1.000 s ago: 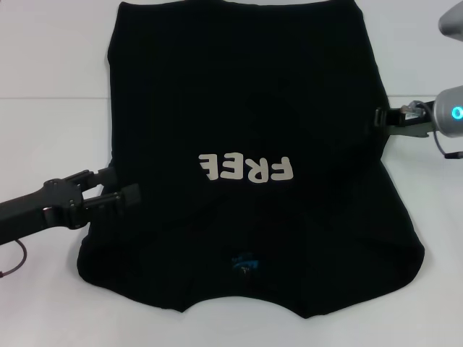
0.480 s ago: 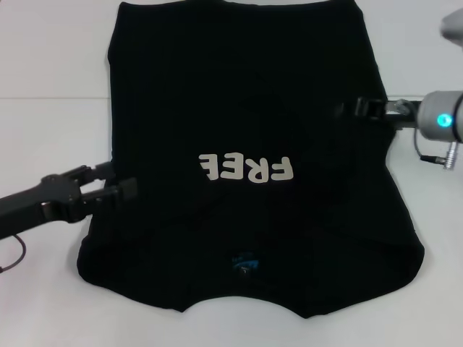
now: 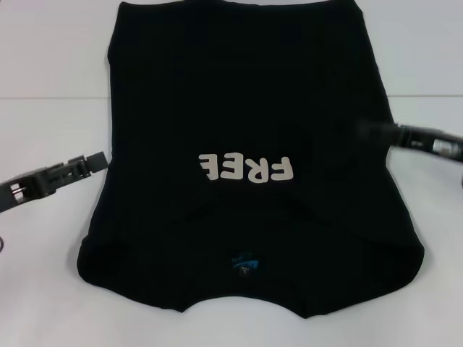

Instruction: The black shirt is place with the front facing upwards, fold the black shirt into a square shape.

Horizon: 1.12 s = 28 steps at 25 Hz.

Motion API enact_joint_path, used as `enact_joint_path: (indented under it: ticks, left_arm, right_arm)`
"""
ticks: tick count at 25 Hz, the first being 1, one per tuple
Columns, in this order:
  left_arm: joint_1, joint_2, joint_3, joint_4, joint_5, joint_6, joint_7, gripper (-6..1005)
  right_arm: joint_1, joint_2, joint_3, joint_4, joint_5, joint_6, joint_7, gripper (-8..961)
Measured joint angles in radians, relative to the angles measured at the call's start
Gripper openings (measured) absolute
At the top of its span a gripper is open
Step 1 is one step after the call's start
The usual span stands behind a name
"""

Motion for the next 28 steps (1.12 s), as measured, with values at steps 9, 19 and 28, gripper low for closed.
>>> enact_joint_path:
  ticks: [9, 19, 28]
  left_arm:
    - [-0.027, 0.076, -0.004, 0.045, 0.221, 0.119, -0.361, 905]
    - [-0.051, 0.074, 0.014, 0.125, 0.462, 0.071, -0.489, 907]
    - [-0.081, 0.051, 0.130, 0.140, 0.485, -0.061, -0.496, 906]
  right_arm:
    - [-0.135, 0.023, -0.010, -0.001, -0.009, -0.289, -0.549, 922]
    - [-0.189, 0.055, -0.016, 0.068, -0.009, -0.356, -0.771, 945]
    - [-0.190, 0.056, -0.015, 0.082, -0.008, -0.357, -0.775, 945]
